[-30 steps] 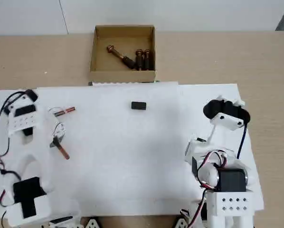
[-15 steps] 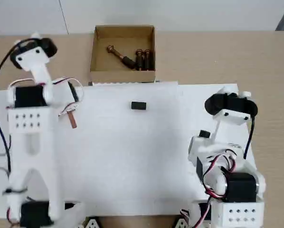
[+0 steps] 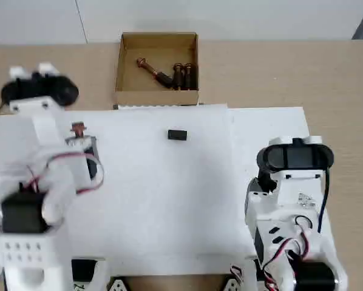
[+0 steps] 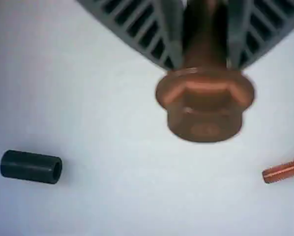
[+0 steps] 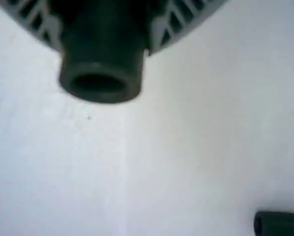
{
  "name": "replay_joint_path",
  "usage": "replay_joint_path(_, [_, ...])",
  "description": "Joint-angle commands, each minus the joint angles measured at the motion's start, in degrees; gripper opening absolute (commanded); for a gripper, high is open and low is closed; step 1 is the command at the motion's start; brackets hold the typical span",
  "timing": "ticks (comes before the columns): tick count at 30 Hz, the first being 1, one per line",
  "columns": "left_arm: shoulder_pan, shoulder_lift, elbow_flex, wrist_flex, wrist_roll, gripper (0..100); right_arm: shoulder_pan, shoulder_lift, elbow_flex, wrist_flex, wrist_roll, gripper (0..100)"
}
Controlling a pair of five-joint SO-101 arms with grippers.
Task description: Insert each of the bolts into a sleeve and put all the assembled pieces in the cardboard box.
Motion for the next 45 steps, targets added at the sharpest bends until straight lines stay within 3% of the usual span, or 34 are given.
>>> replay_joint_path(1, [0.1, -12.1, 10.3, -7.4, -1.4, 0, 0.1, -0.2, 1.5, -0.8, 0.4, 0.4])
replay_joint_path(7, [0.1, -26.9, 25.0, -15.1, -1.5, 0, 0.0, -0.2, 4.9, -5.2, 0.4, 0.4])
replay_joint_path(18, [0.0, -39.6, 42.8, -23.3, -1.4, 0, -0.2, -0.3, 15.6, -15.1, 0.6, 0.4])
replay_joint_path(29, [0.4, -51.3, 56.0, -31.0, -1.3, 0, -12.6, -0.3, 28.6, -31.2, 0.7, 0.4])
replay_joint_path(40, [0.4, -51.3, 64.2, -41.6, -1.1, 0, -24.2, -0.3, 40.6, -45.2, 5.2, 0.4])
replay_joint_path(45, [0.5, -51.3, 68.7, -47.8, 7.6, 0, -26.9, -0.3, 44.2, -52.8, 8.4, 0.4])
